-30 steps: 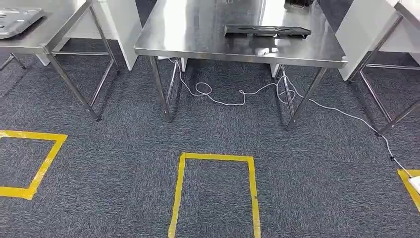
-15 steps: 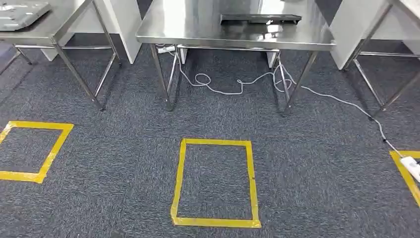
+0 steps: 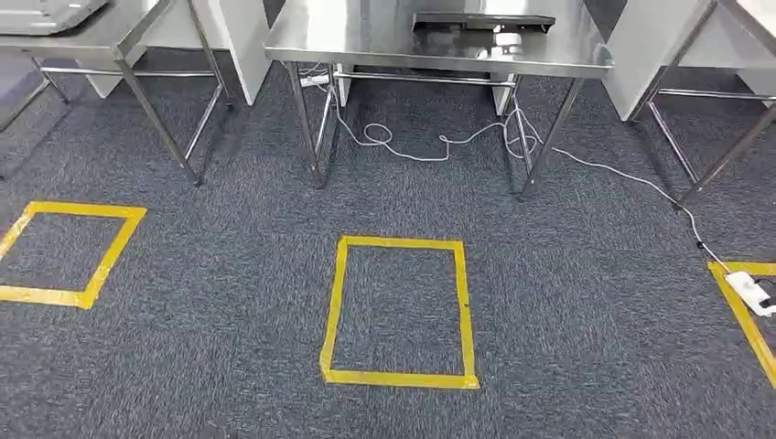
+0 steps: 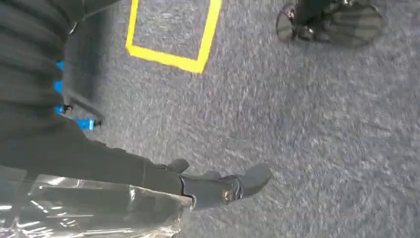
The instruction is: Take the parts from the cabinet and place them on the table.
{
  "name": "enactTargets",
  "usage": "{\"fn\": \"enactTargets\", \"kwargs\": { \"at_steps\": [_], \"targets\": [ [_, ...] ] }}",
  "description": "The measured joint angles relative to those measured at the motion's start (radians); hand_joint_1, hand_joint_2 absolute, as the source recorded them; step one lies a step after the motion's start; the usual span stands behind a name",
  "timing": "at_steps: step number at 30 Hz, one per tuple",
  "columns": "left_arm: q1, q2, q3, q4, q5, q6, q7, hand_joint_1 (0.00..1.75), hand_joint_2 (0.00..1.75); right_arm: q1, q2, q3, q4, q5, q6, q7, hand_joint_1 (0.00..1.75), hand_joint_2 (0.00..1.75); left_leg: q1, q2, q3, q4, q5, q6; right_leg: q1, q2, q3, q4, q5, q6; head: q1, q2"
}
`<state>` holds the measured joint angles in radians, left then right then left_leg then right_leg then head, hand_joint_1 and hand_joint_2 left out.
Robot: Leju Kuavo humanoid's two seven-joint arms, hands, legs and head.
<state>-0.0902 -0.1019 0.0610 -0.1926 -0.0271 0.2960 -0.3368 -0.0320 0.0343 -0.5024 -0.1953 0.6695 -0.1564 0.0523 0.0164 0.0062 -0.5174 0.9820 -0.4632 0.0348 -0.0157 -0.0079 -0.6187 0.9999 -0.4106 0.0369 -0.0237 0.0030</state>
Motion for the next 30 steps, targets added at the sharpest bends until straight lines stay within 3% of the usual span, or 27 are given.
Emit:
{"fn": "enactTargets", "kwargs": {
  "at_steps": [1, 2, 3, 4, 5, 6, 7, 8, 9, 10, 11, 13, 14, 15, 16, 18, 19, 20, 21, 22, 23, 24, 25, 26, 28, 29, 30],
  "targets": [
    [0.0, 0.0, 0.0, 0.0, 0.0, 0.0, 0.0, 0.0, 0.0, 0.0, 0.002, 0.0, 0.001, 0.001, 0.0, 0.001, 0.0, 1.75, 0.0, -0.002, -0.019, -0.005, 0.013, 0.01, 0.001, 0.001, -0.015, 0.039, -0.054, -0.013, 0.01, 0.0],
    [0.0, 0.0, 0.0, 0.0, 0.0, 0.0, 0.0, 0.0, 0.0, 0.0, 0.002, 0.0, 0.001, 0.001, 0.0, 0.001, 0.0, 1.75, -0.001, 0.0, -0.037, -0.005, 0.028, 0.013, -0.004, 0.002, -0.044, 0.107, -0.119, -0.024, 0.013, 0.0],
    [0.001, 0.0, 0.0, 0.0, -0.004, 0.0, 0.0, 0.0, 0.0, 0.0, 0.001, -0.001, 0.001, 0.001, 0.0, 0.001, 0.0, 1.75, -0.001, 0.002, -0.054, -0.004, 0.044, 0.013, -0.005, 0.003, -0.061, 0.182, -0.167, -0.027, 0.015, 0.0],
    [0.001, 0.0, 0.0, 0.0, -0.004, 0.0, 0.0, 0.0, 0.0, 0.0, 0.001, -0.002, 0.001, 0.001, 0.0, 0.002, 0.0, 1.75, -0.002, 0.002, -0.073, -0.003, 0.057, 0.012, -0.006, 0.004, -0.071, 0.248, -0.19, -0.021, 0.016, 0.0],
    [0.001, -0.001, 0.0, 0.0, -0.005, -0.003, 0.0, 0.0, 0.0, -0.001, 0.0, -0.003, 0.001, 0.001, 0.0, 0.002, 0.0, 1.75, -0.002, 0.004, -0.085, -0.002, 0.073, 0.009, -0.007, 0.004, -0.066, 0.289, -0.183, -0.007, 0.017, 0.0],
    [0.001, -0.001, 0.0, 0.0, -0.005, -0.005, 0.002, 0.0, 0.0, -0.001, -0.001, -0.004, 0.001, 0.001, 0.0, 0.002, 0.0, 1.75, -0.001, 0.006, -0.104, -0.002, 0.087, 0.005, -0.008, 0.004, -0.044, 0.289, -0.155, 0.01, 0.016, 0.0],
    [0.001, -0.002, 0.0, 0.0, -0.005, -0.007, 0.004, 0.0, 0.0, -0.001, -0.002, -0.005, 0.001, 0.0, 0.0, 0.002, 0.0, 1.75, 0.0, 0.006, -0.121, -0.001, 0.102, 0.001, -0.011, 0.004, -0.006, 0.255, -0.12, 0.026, 0.018, 0.0],
    [0.001, -0.002, 0.0, 0.0, -0.005, -0.012, 0.005, 0.0, 0.0, -0.001, -0.002, -0.005, 0.001, 0.001, 0.0, 0.002, 0.0, 1.75, 0.003, 0.006, -0.14, 0.0, 0.118, -0.006, -0.015, 0.004, 0.056, 0.181, -0.094, 0.037, 0.017, 0.0],
    [-0.001, -0.002, 0.0, -0.001, -0.006, -0.011, 0.007, 0.0, 0.0, -0.003, -0.002, -0.005, 0.001, 0.001, 0.0, 0.002, 0.0, 1.75, 0.001, 0.005, -0.15, 0.004, 0.131, -0.015, -0.021, 0.004, 0.132, 0.082, -0.102, 0.036, 0.018, 0.0],
    [0.0, -0.001, 0.0, -0.003, -0.006, -0.006, 0.008, 0.0, 0.0, -0.007, 0.002, -0.005, 0.001, 0.001, 0.0, 0.002, 0.0, 1.75, -0.005, 0.005, -0.16, 0.007, 0.14, -0.023, -0.016, 0.006, 0.216, -0.031, -0.138, 0.029, 0.022, 0.0],
    [-0.001, -0.002, 0.0, -0.003, -0.008, -0.005, 0.008, 0.0, 0.0, -0.007, -0.003, -0.005, 0.001, 0.002, 0.0, 0.002, 0.0, 1.75, -0.007, 0.008, -0.164, 0.008, 0.149, -0.03, -0.004, 0.013, 0.206, -0.064, -0.157, 0.008, 0.018, 0.0],
    [-0.001, 0.002, 0.0, -0.003, -0.009, 0.001, 0.008, 0.0, 0.0, -0.005, 0.005, -0.006, 0.001, 0.003, 0.001, 0.002, 0.0, 1.75, -0.003, 0.007, -0.166, 0.002, 0.167, -0.035, -0.016, 0.011, 0.201, -0.05, -0.15, -0.008, 0.01, 0.0],
    [0.003, 0.002, 0.0, -0.002, -0.009, 0.003, 0.01, 0.0, 0.0, 0.002, 0.004, -0.006, 0.002, 0.004, 0.003, 0.003, 0.0, 1.75, 0.007, 0.007, -0.17, 0.005, 0.178, -0.043, -0.016, 0.008, 0.191, -0.044, -0.146, -0.014, 0.009, 0.0],
    [0.004, 0.002, 0.0, -0.002, -0.01, 0.005, 0.012, 0.0, 0.0, 0.004, 0.004, -0.006, 0.003, 0.004, 0.003, 0.003, 0.0, 1.75, 0.013, 0.004, -0.175, 0.017, 0.152, -0.049, -0.016, 0.004, 0.188, -0.042, -0.137, -0.027, 0.008, 0.0],
    [0.006, 0.002, 0.0, -0.002, -0.011, 0.008, 0.018, 0.0, 0.0, 0.005, 0.003, -0.007, 0.003, 0.005, 0.004, 0.003, 0.0, 1.75, 0.014, 0.004, -0.188, 0.056, 0.085, -0.051, -0.012, 0.002, 0.18, -0.042, -0.128, -0.039, 0.009, 0.0],
    [0.006, 0.002, 0.0, -0.002, -0.011, 0.009, 0.022, 0.0, 0.0, 0.004, 0.003, -0.007, 0.003, 0.01, 0.005, 0.003, 0.0, 1.75, 0.013, 0.001, -0.223, 0.201, -0.031, -0.054, -0.005, 0.001, 0.163, -0.041, -0.111, -0.049, 0.007, 0.0],
    [0.006, 0.002, 0.0, -0.002, -0.014, 0.009, 0.023, 0.0, 0.0, 0.004, 0.003, -0.007, 0.003, 0.01, 0.012, 0.003, 0.0, 1.75, 0.013, 0.001, -0.238, 0.272, -0.057, -0.054, -0.001, 0.001, 0.153, -0.039, -0.106, -0.052, 0.008, 0.0],
    [0.006, 0.002, 0.0, -0.002, -0.015, 0.009, 0.023, 0.0, 0.0, 0.005, 0.003, -0.007, 0.003, 0.011, 0.02, 0.003, 0.0, 1.75, 0.013, 0.001, -0.239, 0.314, -0.057, -0.052, 0.004, 0.001, 0.144, -0.036, -0.1, -0.051, 0.007, 0.0],
    [0.006, 0.002, 0.0, -0.002, -0.016, 0.009, 0.024, 0.0, 0.0, 0.006, 0.003, -0.007, 0.003, 0.011, 0.026, 0.003, 0.0, 1.75, 0.012, 0.001, -0.218, 0.307, -0.042, -0.046, 0.007, 0.002, 0.138, -0.033, -0.097, -0.05, 0.007, 0.0],
    [0.006, 0.002, 0.0, -0.002, -0.017, 0.008, 0.024, 0.0, 0.0, 0.007, 0.003, -0.007, 0.003, 0.011, 0.032, 0.003, 0.0, 1.75, 0.011, 0.001, -0.171, 0.254, -0.019, -0.038, 0.011, 0.003, 0.138, -0.028, -0.094, -0.051, 0.007, 0.0],
    [0.005, 0.002, 0.0, -0.002, -0.019, 0.007, 0.026, 0.0, 0.0, 0.007, 0.003, -0.007, 0.004, 0.01, 0.039, 0.003, 0.0, 1.75, 0.006, -0.001, -0.102, 0.16, 0.01, -0.026, 0.014, 0.005, 0.134, -0.023, -0.093, -0.049, 0.007, 0.0],
    [0.003, 0.003, 0.0, -0.002, -0.022, 0.006, 0.03, 0.0, 0.0, 0.006, 0.003, -0.007, 0.004, 0.009, 0.042, 0.003, 0.0, 1.75, 0.001, -0.004, -0.051, 0.071, 0.006, -0.011, 0.013, 0.005, 0.131, -0.021, -0.093, -0.049, 0.008, 0.0],
    [0.001, 0.008, 0.0, -0.002, -0.026, 0.006, 0.032, 0.0, 0.0, 0.006, 0.008, -0.007, 0.004, 0.006, 0.043, 0.005, 0.0, 1.75, -0.002, -0.008, -0.033, 0.053, -0.013, -0.003, 0.012, 0.003, 0.121, -0.021, -0.089, -0.042, 0.013, 0.0],
    [0.001, 0.005, -0.001, -0.002, -0.027, 0.006, 0.032, 0.0, 0.0, 0.004, 0.006, -0.008, 0.004, 0.003, 0.044, 0.01, 0.0, 1.75, -0.012, -0.004, -0.039, 0.053, 0.005, -0.005, 0.009, 0.003, 0.121, -0.02, -0.086, -0.037, 0.013, 0.0],
    [0.0, 0.005, -0.002, -0.002, -0.027, 0.005, 0.037, 0.0, 0.0, 0.002, 0.007, -0.011, 0.005, 0.003, 0.045, 0.013, 0.0, 1.75, -0.022, -0.005, -0.037, 0.038, 0.007, -0.001, 0.004, 0.003, 0.118, -0.024, -0.081, -0.029, 0.009, 0.0],
    [-0.001, 0.003, -0.003, -0.002, -0.028, 0.003, 0.039, 0.0, 0.0, 0.003, 0.005, -0.013, 0.005, 0.002, 0.045, 0.016, 0.0, 1.75, -0.018, -0.004, -0.038, 0.029, 0.014, -0.016, 0.016, 0.003, 0.112, -0.019, -0.084, -0.032, 0.012, 0.0],
    [-0.002, 0.004, -0.005, -0.002, -0.029, 0.003, 0.041, 0.0, 0.0, 0.003, 0.006, -0.015, 0.005, 0.002, 0.044, 0.019, 0.0, 1.75, -0.02, -0.004, -0.042, 0.03, 0.013, -0.019, 0.012, 0.003, 0.109, -0.02, -0.082, -0.031, 0.01, 0.0]
  ]
}}
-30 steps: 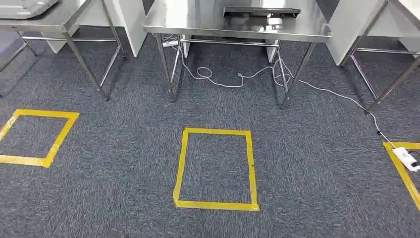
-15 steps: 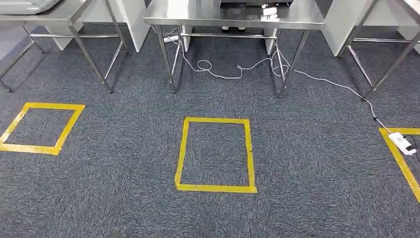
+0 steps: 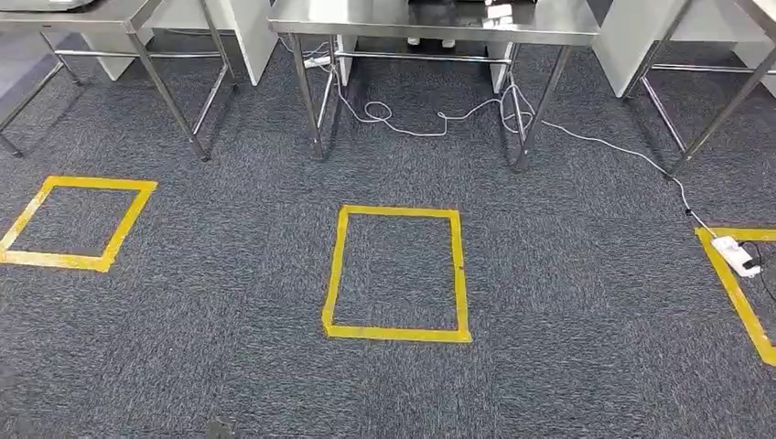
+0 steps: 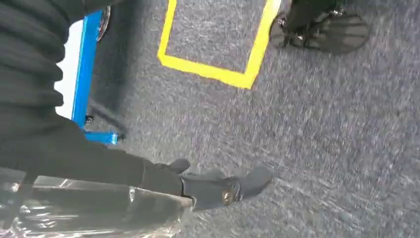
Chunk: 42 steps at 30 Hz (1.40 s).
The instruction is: Take the parts from the cabinet and place them on the table.
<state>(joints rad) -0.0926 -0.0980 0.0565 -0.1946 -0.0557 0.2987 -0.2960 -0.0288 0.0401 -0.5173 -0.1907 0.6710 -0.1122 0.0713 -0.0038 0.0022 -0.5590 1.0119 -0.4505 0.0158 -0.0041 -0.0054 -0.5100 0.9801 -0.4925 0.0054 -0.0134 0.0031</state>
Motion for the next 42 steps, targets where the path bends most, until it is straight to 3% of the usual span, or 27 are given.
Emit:
{"fn": "enactTargets", "kwargs": {
  "at_steps": [13, 14, 15, 17, 18, 19, 20, 21, 22, 23, 24, 25, 26, 28, 29, 30, 31, 32, 33, 34, 35, 36, 37, 38, 39, 40, 42],
  "targets": [
    [-0.001, -0.005, -0.005, 0.0, -0.01, 0.005, 0.006, 0.0, 0.0, 0.002, -0.004, -0.025, 0.0, -0.007, -0.002, 0.026, 0.0, 1.75, -0.016, 0.002, -0.022, 0.003, 0.019, 0.033, -0.014, 0.003, -0.024, -0.011, 0.027, 0.042, -0.001, 0.0],
    [-0.001, -0.008, -0.005, 0.0, -0.01, 0.006, 0.006, 0.0, 0.0, 0.001, -0.006, -0.026, 0.0, -0.007, -0.003, 0.027, 0.0, 1.75, -0.004, 0.01, -0.019, -0.01, 0.029, 0.045, -0.01, 0.003, -0.027, 0.003, 0.019, 0.042, 0.001, 0.0],
    [-0.001, -0.009, -0.006, 0.0, -0.011, 0.006, 0.006, 0.0, 0.0, 0.001, -0.007, -0.029, 0.0, -0.006, -0.003, 0.027, 0.0, 1.75, -0.005, 0.014, -0.022, -0.013, 0.031, 0.05, -0.013, 0.003, -0.045, 0.037, -0.006, 0.039, 0.001, 0.0],
    [-0.001, -0.012, -0.01, -0.001, -0.011, 0.006, 0.006, 0.0, 0.0, 0.001, -0.006, -0.032, 0.0, -0.003, -0.003, 0.029, 0.0, 1.75, -0.004, 0.026, -0.032, -0.013, 0.036, 0.055, -0.014, 0.003, -0.12, 0.185, -0.086, 0.026, 0.003, 0.0],
    [-0.001, -0.013, -0.011, 0.0, -0.012, 0.006, 0.008, 0.0, 0.0, 0.002, -0.007, -0.032, 0.0, -0.003, -0.003, 0.029, 0.0, 1.75, -0.005, 0.031, -0.038, -0.013, 0.039, 0.056, -0.016, 0.003, -0.158, 0.266, -0.117, 0.027, 0.003, 0.0],
    [-0.001, -0.013, -0.012, 0.0, -0.012, 0.004, 0.009, 0.0, 0.0, 0.003, -0.008, -0.033, 0.0, -0.003, -0.003, 0.03, 0.0, 1.75, -0.005, 0.038, -0.043, -0.012, 0.041, 0.054, -0.016, 0.003, -0.178, 0.313, -0.13, 0.033, 0.003, 0.0],
    [-0.001, -0.013, -0.012, 0.0, -0.012, 0.003, 0.01, 0.0, 0.0, 0.005, -0.008, -0.033, 0.0, -0.003, -0.003, 0.031, 0.0, 1.75, -0.005, 0.045, -0.047, -0.012, 0.044, 0.051, -0.016, 0.003, -0.173, 0.311, -0.124, 0.04, 0.003, 0.0],
    [-0.001, -0.014, -0.013, -0.001, -0.012, 0.003, 0.011, 0.0, 0.0, 0.006, -0.009, -0.033, 0.0, -0.003, -0.003, 0.031, 0.0, 1.75, -0.003, 0.054, -0.05, -0.011, 0.047, 0.047, -0.017, 0.002, -0.141, 0.259, -0.103, 0.052, 0.003, 0.0],
    [-0.001, -0.015, -0.013, 0.0, -0.012, 0.003, 0.011, 0.0, 0.0, 0.006, -0.01, -0.033, 0.0, -0.003, -0.003, 0.031, 0.0, 1.75, -0.002, 0.064, -0.052, -0.011, 0.05, 0.043, -0.019, -0.004, -0.085, 0.162, -0.069, 0.064, 0.003, 0.0],
    [-0.001, -0.016, -0.013, -0.001, -0.012, 0.001, 0.011, 0.0, 0.0, 0.005, -0.011, -0.033, 0.0, -0.003, -0.002, 0.031, 0.0, 1.75, -0.001, 0.073, -0.052, -0.01, 0.052, 0.038, -0.022, -0.025, -0.026, 0.063, -0.041, 0.071, 0.003, 0.0],
    [-0.002, -0.016, -0.013, -0.001, -0.012, 0.001, 0.012, 0.0, 0.0, 0.001, -0.01, -0.033, 0.0, -0.003, -0.002, 0.031, 0.0, 1.75, -0.007, 0.082, -0.05, -0.008, 0.053, 0.032, -0.021, -0.08, 0.01, -0.008, -0.028, 0.065, 0.005, 0.0],
    [0.0, -0.017, -0.013, -0.001, -0.012, 0.001, 0.012, 0.0, 0.0, -0.004, -0.011, -0.033, 0.0, -0.003, -0.002, 0.031, 0.0, 1.75, -0.011, 0.093, -0.05, -0.005, 0.048, 0.023, -0.012, -0.082, 0.003, -0.011, -0.011, 0.058, 0.005, 0.0],
    [-0.001, -0.016, -0.013, -0.001, -0.012, 0.002, 0.012, 0.0, 0.0, -0.004, -0.008, -0.033, 0.0, -0.003, -0.002, 0.031, 0.0, 1.75, -0.012, 0.101, -0.047, -0.004, 0.048, 0.017, -0.016, -0.063, 0.0, -0.009, -0.005, 0.041, -0.002, 0.0],
    [-0.003, -0.016, -0.013, -0.001, -0.013, 0.001, 0.013, 0.0, 0.0, 0.001, -0.008, -0.034, 0.001, -0.003, -0.002, 0.032, 0.0, 1.75, -0.004, 0.123, -0.041, -0.004, 0.05, 0.009, -0.015, -0.043, -0.003, -0.007, 0.0, 0.026, -0.001, 0.0],
    [-0.003, -0.016, -0.013, -0.001, -0.013, 0.001, 0.015, 0.0, 0.0, 0.003, -0.008, -0.034, 0.001, -0.003, 0.0, 0.035, 0.0, 1.75, 0.003, 0.119, -0.043, 0.001, 0.048, 0.0, -0.024, -0.032, 0.0, -0.01, 0.008, 0.015, 0.0, 0.0],
    [-0.003, -0.016, -0.013, -0.001, -0.015, 0.0, 0.019, 0.0, 0.0, 0.004, -0.006, -0.034, 0.002, -0.004, 0.004, 0.038, 0.0, 1.75, 0.011, 0.06, -0.053, 0.032, 0.012, -0.013, -0.025, -0.022, 0.003, -0.009, 0.013, 0.006, -0.002, 0.0],
    [-0.002, -0.016, -0.013, -0.001, -0.015, 0.0, 0.02, 0.0, 0.0, 0.002, -0.007, -0.034, 0.002, -0.004, 0.007, 0.04, 0.0, 1.75, 0.014, 0.029, -0.07, 0.079, -0.029, -0.017, -0.024, -0.013, 0.0, -0.008, 0.018, -0.003, -0.002, 0.0],
    [0.001, -0.016, -0.013, -0.001, -0.016, 0.0, 0.022, 0.0, 0.0, 0.0, -0.006, -0.034, 0.002, -0.004, 0.008, 0.041, 0.0, 1.75, 0.014, 0.008, -0.102, 0.166, -0.083, -0.019, -0.022, 0.0, -0.005, -0.007, 0.022, -0.009, -0.002, 0.0],
    [0.002, -0.016, -0.013, -0.001, -0.018, -0.002, 0.025, 0.0, 0.0, 0.0, -0.006, -0.035, 0.002, -0.004, 0.008, 0.041, 0.0, 1.75, 0.014, 0.001, -0.131, 0.243, -0.119, -0.022, -0.019, 0.014, -0.009, -0.006, 0.023, -0.009, -0.002, 0.0],
    [0.003, -0.016, -0.013, -0.001, -0.018, -0.002, 0.027, 0.0, 0.0, 0.002, -0.006, -0.035, 0.002, -0.002, 0.008, 0.043, 0.0, 1.75, 0.014, 0.0, -0.152, 0.3, -0.138, -0.022, -0.016, 0.027, -0.012, -0.004, 0.025, -0.012, -0.002, 0.0],
    [0.003, -0.016, -0.013, -0.001, -0.018, -0.003, 0.029, 0.0, 0.0, 0.003, -0.005, -0.035, 0.002, -0.001, 0.008, 0.045, 0.0, 1.75, 0.014, -0.001, -0.151, 0.308, -0.129, -0.02, -0.014, 0.041, -0.013, -0.002, 0.025, -0.012, -0.001, 0.0],
    [0.003, -0.016, -0.013, -0.001, -0.018, -0.005, 0.03, 0.0, 0.0, 0.005, -0.005, -0.035, 0.002, -0.001, 0.008, 0.047, 0.0, 1.75, 0.014, -0.002, -0.129, 0.271, -0.102, -0.016, -0.013, 0.055, -0.013, 0.0, 0.025, -0.012, -0.002, 0.0],
    [0.003, -0.016, -0.013, -0.001, -0.019, -0.01, 0.032, 0.0, 0.0, 0.005, -0.005, -0.035, 0.002, 0.0, 0.008, 0.047, 0.0, 1.75, 0.014, -0.006, -0.09, 0.201, -0.062, -0.011, -0.012, 0.07, -0.012, 0.001, 0.025, -0.012, -0.001, 0.0],
    [0.002, -0.016, -0.013, -0.001, -0.019, -0.015, 0.038, 0.0, 0.0, 0.003, -0.005, -0.035, 0.002, 0.001, 0.009, 0.047, 0.0, 1.75, 0.014, -0.026, -0.038, 0.1, -0.014, -0.001, -0.01, 0.087, -0.009, 0.002, 0.025, -0.011, -0.002, 0.0],
    [0.002, -0.013, -0.013, -0.001, -0.019, -0.017, 0.043, 0.0, 0.0, 0.002, -0.004, -0.035, 0.002, 0.003, 0.009, 0.047, 0.0, 1.75, 0.015, -0.071, -0.005, 0.032, 0.0, 0.012, -0.012, 0.099, -0.01, 0.001, 0.025, -0.011, -0.001, 0.0],
    [0.002, -0.008, -0.013, -0.001, -0.019, -0.018, 0.05, 0.0, 0.0, -0.001, -0.001, -0.035, 0.002, 0.004, 0.009, 0.047, 0.0, 1.75, 0.019, -0.095, 0.0, 0.025, -0.005, 0.017, -0.002, 0.108, -0.018, 0.004, 0.029, -0.004, 0.004, 0.0],
    [-0.001, -0.008, -0.013, -0.001, -0.021, -0.021, 0.055, 0.0, 0.0, -0.002, 0.0, -0.035, 0.002, 0.007, 0.009, 0.049, 0.0, 1.75, 0.01, -0.074, 0.0, 0.015, -0.008, 0.022, -0.016, 0.129, -0.03, 0.002, 0.035, 0.006, -0.007, 0.0]
  ]
}}
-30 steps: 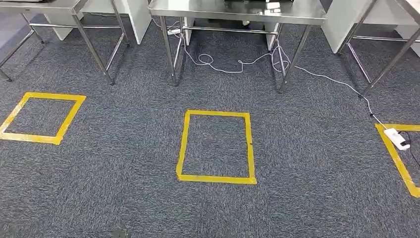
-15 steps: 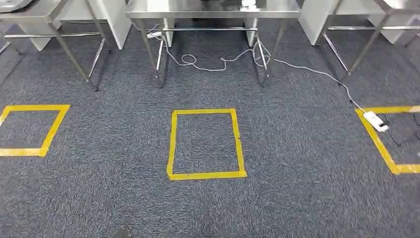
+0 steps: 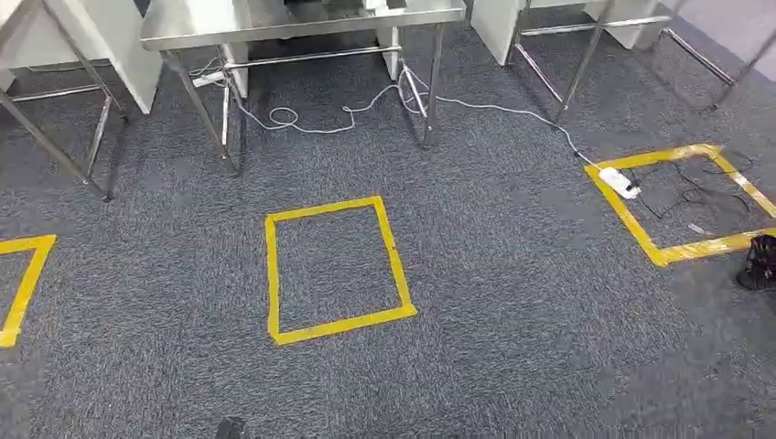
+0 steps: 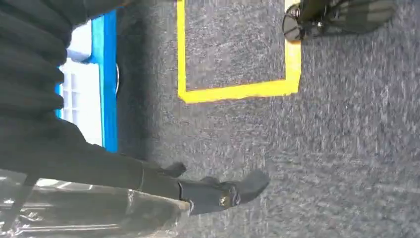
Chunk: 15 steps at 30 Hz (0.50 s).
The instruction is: Take the parts from the cabinet and place them on the table.
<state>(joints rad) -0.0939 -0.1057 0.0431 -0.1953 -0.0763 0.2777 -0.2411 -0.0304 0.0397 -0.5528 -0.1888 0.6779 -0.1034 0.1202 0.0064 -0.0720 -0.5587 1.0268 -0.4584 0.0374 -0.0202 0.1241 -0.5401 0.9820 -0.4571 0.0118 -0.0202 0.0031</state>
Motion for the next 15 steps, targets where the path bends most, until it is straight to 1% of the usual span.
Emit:
{"fn": "enactTargets", "kwargs": {
  "at_steps": [1, 2, 3, 4, 5, 6, 7, 8, 9, 10, 11, 12, 13, 14, 15],
  "targets": [
    [-0.003, 0.0, 0.0, 0.0, 0.0, 0.0, 0.002, 0.0, 0.0, 0.003, 0.001, 0.0, 0.0, 0.0, 0.0, 0.0, 0.0, 1.75, -0.002, 0.009, 0.0, -0.005, 0.001, 0.002, -0.002, 0.01, -0.003, -0.004, 0.005, 0.007, 0.0, 0.0],
    [-0.006, -0.001, 0.0, -0.001, 0.0, -0.001, 0.002, 0.0, 0.0, 0.006, 0.001, 0.0, 0.0, 0.001, 0.0, 0.001, 0.0, 1.75, 0.002, 0.025, 0.008, -0.028, 0.011, 0.007, 0.012, 0.019, -0.013, -0.012, 0.009, 0.016, 0.002, 0.0],
    [-0.009, -0.002, 0.0, -0.002, 0.0, -0.003, 0.002, 0.0, 0.0, 0.008, 0.0, 0.0, 0.0, 0.002, 0.0, 0.001, 0.0, 1.75, 0.007, 0.042, 0.017, -0.047, 0.024, 0.006, 0.009, -0.034, -0.017, 0.011, -0.002, 0.013, 0.002, 0.0],
    [-0.009, -0.002, 0.0, -0.002, 0.0, -0.006, 0.002, 0.0, 0.0, 0.005, 0.0, 0.0, 0.0, 0.002, 0.0, 0.002, 0.0, 1.75, 0.008, 0.052, 0.018, -0.056, 0.027, 0.013, 0.013, -0.079, -0.043, 0.06, -0.03, 0.008, 0.009, 0.0],
    [-0.009, -0.002, 0.0, -0.002, 0.0, -0.006, 0.003, 0.0, 0.0, 0.0, -0.001, 0.0, 0.0, 0.002, 0.0, 0.002, 0.0, 1.75, 0.006, 0.067, 0.016, -0.056, 0.029, 0.014, 0.009, -0.097, -0.083, 0.13, -0.061, 0.004, 0.011, 0.0],
    [-0.008, -0.002, 0.0, -0.001, 0.0, -0.009, 0.006, 0.0, 0.0, -0.001, -0.002, 0.0, 0.0, 0.002, 0.0, 0.003, 0.0, 1.75, 0.005, 0.084, 0.014, -0.056, 0.029, 0.014, 0.008, -0.105, -0.122, 0.206, -0.09, 0.004, 0.013, 0.0],
    [-0.008, -0.003, 0.0, -0.002, 0.0, -0.009, 0.006, 0.0, 0.0, -0.002, -0.003, 0.0, 0.0, 0.001, 0.0, 0.004, 0.0, 1.75, 0.003, 0.099, 0.01, -0.055, 0.029, 0.014, 0.004, -0.109, -0.153, 0.268, -0.109, 0.007, 0.012, 0.0],
    [-0.008, -0.003, 0.0, -0.002, 0.0, -0.009, 0.007, 0.0, 0.0, -0.001, -0.003, 0.0, 0.0, 0.002, 0.002, 0.008, 0.0, 1.75, 0.003, 0.114, 0.009, -0.055, 0.029, 0.013, 0.001, -0.112, -0.165, 0.296, -0.112, 0.016, 0.013, 0.0],
    [-0.008, -0.004, 0.0, -0.002, -0.001, -0.009, 0.008, 0.0, 0.0, 0.002, -0.003, 0.0, 0.0, 0.003, 0.006, 0.017, 0.0, 1.75, 0.003, 0.128, 0.008, -0.055, 0.03, 0.011, -0.004, -0.116, -0.147, 0.266, -0.096, 0.028, 0.012, 0.0],
    [-0.008, -0.005, 0.0, -0.002, -0.002, -0.01, 0.008, 0.0, 0.0, 0.004, -0.004, 0.0, 0.0, 0.004, 0.006, 0.024, 0.0, 1.75, 0.004, 0.14, 0.008, -0.055, 0.03, 0.009, -0.009, -0.124, -0.105, 0.191, -0.066, 0.042, 0.013, 0.0],
    [-0.008, -0.006, 0.0, -0.002, -0.002, -0.013, 0.008, 0.0, 0.0, 0.004, -0.005, 0.0, 0.0, 0.004, 0.006, 0.024, 0.0, 1.75, 0.005, 0.152, 0.008, -0.054, 0.031, 0.005, -0.013, -0.141, -0.049, 0.092, -0.034, 0.054, 0.012, 0.0],
    [-0.01, -0.006, 0.0, -0.002, -0.003, -0.015, 0.008, 0.0, 0.0, 0.002, -0.005, 0.0, 0.0, 0.004, 0.006, 0.024, 0.0, 1.75, 0.002, 0.161, 0.011, -0.05, 0.03, -0.004, -0.016, -0.187, 0.006, 0.0, -0.011, 0.062, 0.013, 0.0],
    [-0.009, -0.006, 0.0, -0.002, -0.005, -0.015, 0.008, 0.0, 0.0, -0.003, -0.002, 0.0, 0.0, 0.004, 0.007, 0.024, 0.0, 1.75, -0.007, 0.174, 0.01, -0.048, 0.024, -0.013, -0.009, -0.226, 0.007, -0.015, -0.01, 0.05, 0.013, 0.0],
    [-0.01, -0.006, 0.0, -0.002, -0.007, -0.014, 0.008, 0.0, 0.0, -0.005, -0.005, -0.001, 0.0, 0.002, 0.007, 0.022, 0.0, 1.75, -0.006, 0.185, 0.016, -0.045, 0.019, -0.022, -0.004, -0.206, 0.011, -0.018, -0.003, 0.037, 0.012, 0.0],
    [-0.011, -0.006, 0.0, -0.002, -0.008, -0.014, 0.008, 0.0, 0.0, -0.003, -0.005, -0.002, 0.0, 0.0, 0.007, 0.021, 0.0, 1.75, -0.005, 0.192, 0.02, -0.047, 0.021, -0.029, -0.004, -0.194, 0.001, -0.015, -0.005, 0.026, 0.011, 0.0]
  ]
}}
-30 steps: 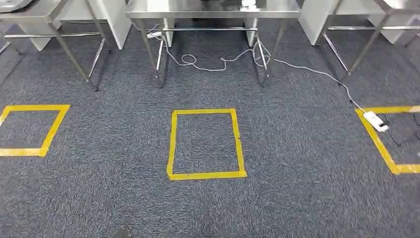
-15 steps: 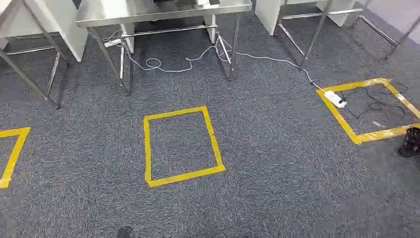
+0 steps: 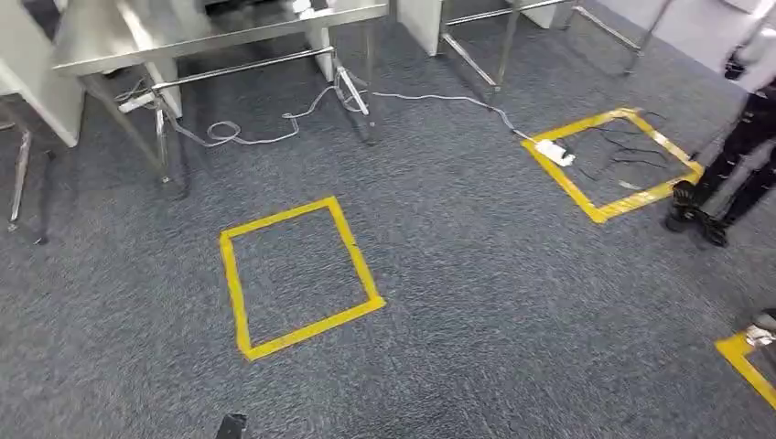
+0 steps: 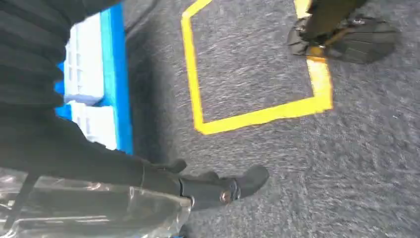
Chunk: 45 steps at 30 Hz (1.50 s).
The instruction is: Take the parts from the cabinet and place them on the table.
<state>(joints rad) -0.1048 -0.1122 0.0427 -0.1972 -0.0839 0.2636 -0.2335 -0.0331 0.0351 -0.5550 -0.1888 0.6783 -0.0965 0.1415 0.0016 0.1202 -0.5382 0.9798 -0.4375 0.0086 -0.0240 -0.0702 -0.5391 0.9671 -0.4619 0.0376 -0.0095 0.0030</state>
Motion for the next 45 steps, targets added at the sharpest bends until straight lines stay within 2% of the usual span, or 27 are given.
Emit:
{"fn": "enactTargets", "kwargs": {
  "at_steps": [2, 3, 4, 5, 8, 9, 11, 12, 13, 14, 16, 18, 20, 23, 24, 26, 27, 28, 29, 33, 35, 38, 40, 42, 43, 44, 45],
  "targets": [
    [0.0, -0.001, 0.0, 0.0, 0.0, 0.003, 0.0, 0.0, 0.0, 0.005, -0.001, -0.005, 0.0, -0.008, 0.0, -0.003, 0.0, 1.75, 0.007, 0.021, 0.005, 0.0, -0.003, -0.011, 0.003, 0.024, -0.003, -0.002, 0.004, -0.014, 0.001, 0.0],
    [-0.001, -0.001, 0.0, 0.0, -0.002, 0.004, 0.0, 0.0, 0.0, 0.007, -0.001, -0.007, 0.0, -0.011, 0.0, -0.003, 0.0, 1.75, 0.018, -0.02, -0.001, 0.016, -0.017, -0.023, -0.016, 0.037, 0.008, -0.004, 0.011, -0.024, 0.0, 0.0],
    [0.0, -0.001, 0.0, 0.0, -0.002, 0.007, 0.0, 0.0, 0.0, 0.007, -0.001, -0.01, 0.0, -0.015, 0.0, -0.003, 0.0, 1.75, 0.019, -0.076, -0.017, 0.056, -0.059, -0.026, -0.011, 0.046, 0.002, -0.003, 0.014, -0.029, -0.002, 0.0],
    [0.004, -0.002, 0.0, 0.0, -0.003, 0.009, 0.0, 0.0, 0.0, 0.005, -0.002, -0.015, 0.0, -0.017, 0.0, -0.003, 0.0, 1.75, 0.019, -0.101, -0.044, 0.125, -0.109, -0.026, -0.008, 0.057, -0.001, -0.002, 0.02, -0.04, -0.002, 0.0],
    [0.015, -0.004, -0.002, 0.002, -0.017, 0.02, 0.002, 0.0, 0.0, 0.005, -0.004, -0.024, 0.0, -0.026, 0.001, -0.003, 0.0, 1.75, 0.019, -0.119, -0.127, 0.327, -0.191, -0.022, 0.007, 0.102, -0.008, 0.0, 0.025, -0.046, -0.003, 0.0],
    [0.015, -0.008, -0.003, 0.002, -0.022, 0.025, 0.003, 0.0, 0.0, 0.007, -0.004, -0.027, 0.0, -0.028, 0.003, -0.003, 0.0, 1.75, 0.019, -0.12, -0.126, 0.325, -0.18, -0.019, 0.009, 0.112, -0.007, 0.0, 0.025, -0.046, -0.002, 0.0],
    [0.015, -0.014, -0.007, 0.002, -0.026, 0.03, 0.004, 0.0, 0.0, 0.01, -0.005, -0.031, 0.0, -0.032, 0.005, -0.003, 0.0, 1.75, 0.018, -0.13, -0.058, 0.18, -0.084, -0.001, 0.016, 0.149, -0.006, 0.005, 0.025, -0.046, -0.003, 0.0],
    [0.015, -0.015, -0.008, 0.002, -0.03, 0.031, 0.004, 0.0, 0.0, 0.009, -0.004, -0.034, 0.0, -0.033, 0.005, -0.003, 0.0, 1.75, 0.017, -0.158, -0.012, 0.085, -0.037, 0.012, 0.019, 0.164, -0.004, 0.007, 0.025, -0.046, -0.003, 0.0],
    [0.015, -0.014, -0.01, 0.002, -0.034, 0.033, 0.005, 0.0, 0.0, 0.009, 0.0, -0.037, 0.001, -0.034, 0.006, 0.0, 0.0, 1.75, 0.019, -0.211, 0.009, 0.045, -0.042, 0.029, 0.013, 0.174, -0.006, 0.007, 0.026, -0.045, 0.0, 0.0],
    [0.016, -0.018, -0.014, 0.002, -0.038, 0.033, 0.006, 0.0, 0.0, 0.005, -0.001, -0.04, 0.001, -0.036, 0.006, 0.004, 0.0, 1.75, 0.017, -0.214, 0.008, 0.036, -0.037, 0.033, 0.025, 0.183, -0.013, 0.009, 0.029, -0.039, 0.005, 0.0],
    [0.012, -0.026, -0.026, 0.002, -0.056, 0.032, 0.013, 0.0, 0.0, 0.007, 0.0, -0.049, 0.001, -0.044, 0.006, 0.022, 0.0, 1.75, 0.007, -0.193, 0.008, 0.033, -0.039, 0.039, 0.007, 0.205, -0.022, 0.005, 0.036, -0.028, -0.001, 0.0],
    [0.008, -0.034, -0.037, 0.0, -0.079, 0.026, 0.031, 0.0, 0.0, 0.01, 0.003, -0.061, 0.002, -0.061, -0.006, 0.039, 0.0, 1.75, 0.021, -0.165, 0.022, -0.01, -0.015, 0.046, 0.023, 0.21, -0.035, 0.003, 0.043, -0.016, 0.0, 0.0],
    [0.002, -0.043, -0.054, 0.0, -0.093, 0.018, 0.042, 0.0, 0.0, 0.007, 0.006, -0.075, 0.002, -0.072, -0.013, 0.049, 0.0, 1.75, 0.015, -0.142, 0.025, -0.027, -0.002, 0.052, 0.021, 0.115, -0.08, 0.086, -0.004, -0.027, 0.007, 0.0],
    [0.0, -0.051, -0.071, 0.0, -0.108, 0.007, 0.068, 0.0, 0.0, 0.001, 0.009, -0.092, 0.002, -0.084, -0.028, 0.056, 0.0, 1.75, 0.013, -0.088, 0.019, -0.027, -0.002, 0.05, 0.004, 0.086, -0.189, 0.305, -0.083, -0.019, 0.008, 0.0],
    [-0.002, -0.052, -0.077, 0.0, -0.111, 0.004, 0.075, 0.0, 0.0, 0.003, 0.01, -0.099, 0.002, -0.087, -0.03, 0.057, 0.0, 1.75, 0.014, -0.072, 0.019, -0.026, -0.002, 0.047, -0.003, 0.082, -0.188, 0.312, -0.078, -0.007, 0.008, 0.0],
    [-0.007, -0.056, -0.083, 0.0, -0.115, -0.001, 0.084, 0.0, 0.0, 0.007, 0.01, -0.105, 0.002, -0.088, -0.037, 0.061, 0.0, 1.75, 0.018, -0.048, 0.019, -0.024, -0.003, 0.034, -0.018, 0.066, -0.112, 0.186, -0.029, 0.026, 0.008, 0.0],
    [-0.009, -0.057, -0.085, 0.0, -0.116, -0.003, 0.086, 0.0, 0.0, 0.006, 0.011, -0.108, 0.002, -0.088, -0.038, 0.062, 0.0, 1.75, 0.021, -0.037, 0.02, -0.02, -0.006, 0.027, -0.025, 0.043, -0.054, 0.086, 0.0, 0.04, 0.007, 0.0],
    [-0.013, -0.058, -0.089, 0.0, -0.117, -0.005, 0.09, 0.0, 0.0, 0.003, 0.015, -0.111, 0.002, -0.089, -0.039, 0.062, 0.0, 1.75, 0.014, -0.026, 0.02, -0.008, -0.013, 0.014, -0.03, -0.016, -0.005, 0.0, 0.01, 0.045, 0.011, 0.0],
    [-0.014, -0.057, -0.09, 0.0, -0.117, -0.01, 0.094, 0.0, 0.0, -0.002, 0.022, -0.113, 0.001, -0.089, -0.039, 0.063, 0.0, 1.75, 0.01, -0.015, 0.016, -0.002, -0.023, 0.001, -0.014, -0.026, -0.002, 0.007, 0.012, 0.036, 0.016, 0.0],
    [-0.023, -0.064, -0.101, -0.001, -0.126, -0.015, 0.115, 0.0, 0.0, 0.004, 0.026, -0.127, 0.0, -0.095, -0.047, 0.067, 0.0, 1.75, 0.018, 0.022, 0.025, 0.002, -0.026, -0.017, -0.021, 0.033, -0.019, 0.014, 0.018, 0.0, 0.002, 0.0],
    [-0.025, -0.068, -0.103, -0.001, -0.13, -0.02, 0.119, 0.0, 0.0, 0.006, 0.03, -0.129, 0.0, -0.097, -0.05, 0.073, 0.0, 1.75, 0.029, -0.072, -0.005, 0.079, -0.097, -0.022, -0.024, 0.054, -0.023, 0.013, 0.026, -0.019, 0.002, 0.0],
    [-0.021, -0.074, -0.111, -0.001, -0.144, -0.025, 0.128, 0.0, 0.0, 0.005, 0.035, -0.132, 0.0, -0.1, -0.06, 0.078, 0.0, 1.75, 0.028, -0.118, -0.107, 0.311, -0.208, -0.019, -0.006, 0.095, -0.034, 0.014, 0.033, -0.036, -0.002, 0.0],
    [-0.021, -0.074, -0.12, -0.001, -0.152, -0.031, 0.133, 0.0, 0.0, 0.007, 0.039, -0.141, 0.0, -0.104, -0.064, 0.087, 0.0, 1.75, 0.027, -0.121, -0.109, 0.311, -0.181, -0.01, 0.003, 0.124, -0.035, 0.015, 0.035, -0.039, -0.001, 0.0],
    [-0.022, -0.076, -0.128, -0.001, -0.16, -0.033, 0.137, 0.0, 0.0, 0.009, 0.043, -0.145, 0.0, -0.105, -0.07, 0.091, 0.0, 1.75, 0.027, -0.135, -0.032, 0.157, -0.089, 0.006, 0.007, 0.155, -0.032, 0.015, 0.038, -0.04, -0.001, 0.0],
    [-0.023, -0.076, -0.13, -0.001, -0.162, -0.033, 0.14, 0.0, 0.0, 0.009, 0.046, -0.147, 0.0, -0.106, -0.074, 0.092, 0.0, 1.75, 0.026, -0.173, 0.01, 0.072, -0.05, 0.016, 0.007, 0.167, -0.032, 0.015, 0.04, -0.038, -0.001, 0.0],
    [-0.024, -0.074, -0.131, -0.001, -0.167, -0.034, 0.143, 0.0, 0.0, 0.007, 0.053, -0.148, 0.0, -0.106, -0.075, 0.093, 0.0, 1.75, 0.027, -0.214, 0.022, 0.043, -0.063, 0.025, 0.011, 0.175, -0.035, 0.016, 0.043, -0.032, 0.002, 0.0],
    [-0.025, -0.075, -0.131, -0.001, -0.169, -0.034, 0.145, 0.0, 0.0, 0.004, 0.053, -0.151, 0.0, -0.107, -0.08, 0.093, 0.0, 1.75, 0.023, -0.202, 0.021, 0.035, -0.058, 0.024, 0.012, 0.185, -0.042, 0.018, 0.047, -0.028, 0.0, 0.0]
  ]
}}
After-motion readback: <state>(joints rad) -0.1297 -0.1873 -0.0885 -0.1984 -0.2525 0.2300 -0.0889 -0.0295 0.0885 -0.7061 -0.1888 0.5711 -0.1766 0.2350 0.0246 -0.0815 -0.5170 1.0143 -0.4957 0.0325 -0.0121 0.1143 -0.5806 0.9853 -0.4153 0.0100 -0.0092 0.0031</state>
